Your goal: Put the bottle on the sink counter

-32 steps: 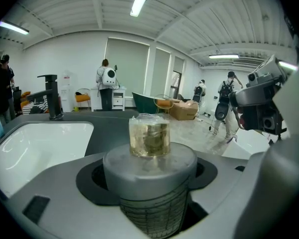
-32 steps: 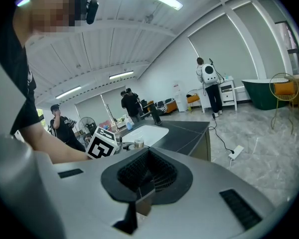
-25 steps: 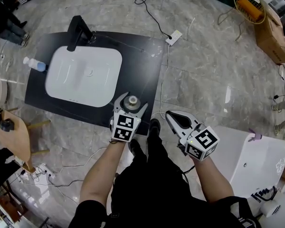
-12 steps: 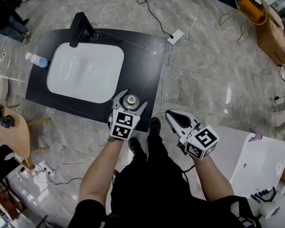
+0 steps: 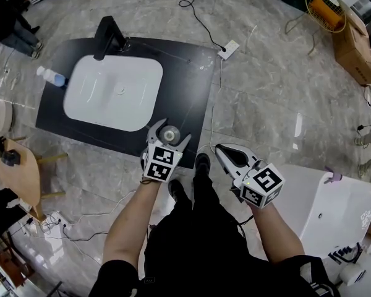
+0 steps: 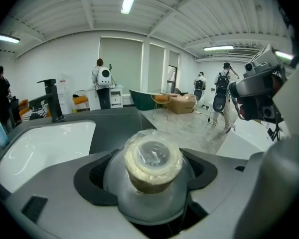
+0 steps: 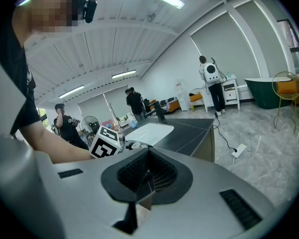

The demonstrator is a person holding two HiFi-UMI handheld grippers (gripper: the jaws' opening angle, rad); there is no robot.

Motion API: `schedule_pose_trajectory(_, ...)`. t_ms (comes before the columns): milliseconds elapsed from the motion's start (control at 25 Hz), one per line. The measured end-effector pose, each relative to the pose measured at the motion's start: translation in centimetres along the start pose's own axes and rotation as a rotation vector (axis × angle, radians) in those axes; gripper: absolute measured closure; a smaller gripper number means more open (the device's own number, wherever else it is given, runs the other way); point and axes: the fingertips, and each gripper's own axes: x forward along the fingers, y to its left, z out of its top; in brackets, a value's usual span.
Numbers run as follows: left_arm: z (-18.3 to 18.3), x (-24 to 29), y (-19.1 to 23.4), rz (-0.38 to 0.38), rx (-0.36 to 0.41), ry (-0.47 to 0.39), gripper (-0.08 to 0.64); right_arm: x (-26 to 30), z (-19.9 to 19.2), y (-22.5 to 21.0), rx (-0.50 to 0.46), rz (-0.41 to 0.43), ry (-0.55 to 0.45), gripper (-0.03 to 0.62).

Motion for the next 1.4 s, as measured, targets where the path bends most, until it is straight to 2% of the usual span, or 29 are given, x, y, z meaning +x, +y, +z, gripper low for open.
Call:
schedule_pose_trajectory(120,0.4,-0.5,0.0,0.011,0.018,-0.002,0.218,-0.4,0.1,0.3,-0.004,-0.004,-0.006,0.578)
schedule_pose_trajectory(360,1.9,-2.1,-0.4,0.011,0.126,-0.006,0.218,-0.8,0.9,1.3,-0.015,-0.009,-0.02,0.578)
schedule_pose_trajectory(600,3.5,-5.0,0.2,0.036,0.157,-0.058,0.218,-1.1,2.2,3.1,-0.039,-0.009,-0.039,0.578)
schedule_pose_trajectory(840,5.7,-9.3,0.6,0.04,0.109,-0.153,0.219,-1.8,4.1,5.8,-0.079,-0.017,-0.063,0.578)
schedule_pose_trajectory(1000,7.6,-12.6,-0.4,-0.051,0.022,-0.227,0.22,-2.5,5.2,8.0,-0.112,-0.027,-0.082,0.578)
schedule_pose_trajectory(1040,8.0,-13.7,-0.6,-0.068,0.01,-0.243,0.238,-2.7,5.4,8.6,-0.118,-0.032,-0.086,0.578)
schedule_pose_trajectory(1120,8.7,-16.1,-0.6,-0.065,0.008,-0.282,0.424,-3.2,5.5,9.6,-0.127,-0.041,-0.088,0.578)
schedule_pose_trajectory(1160,9.0,-17.3,-0.6,-0.058,0.009,-0.299,0.458,-3.5,5.5,10.1,-0.129,-0.046,-0.088,0.578)
schedule_pose_trajectory(1320,9.6,-21.3,-1.0,-0.068,-0.015,-0.36,0.535,-5.1,5.5,11.3,-0.136,-0.064,-0.087,0.578)
schedule_pose_trajectory(1400,10.2,-23.1,-1.3,-0.067,-0.033,-0.393,0.547,-5.8,5.9,11.5,-0.15,-0.068,-0.092,0.578)
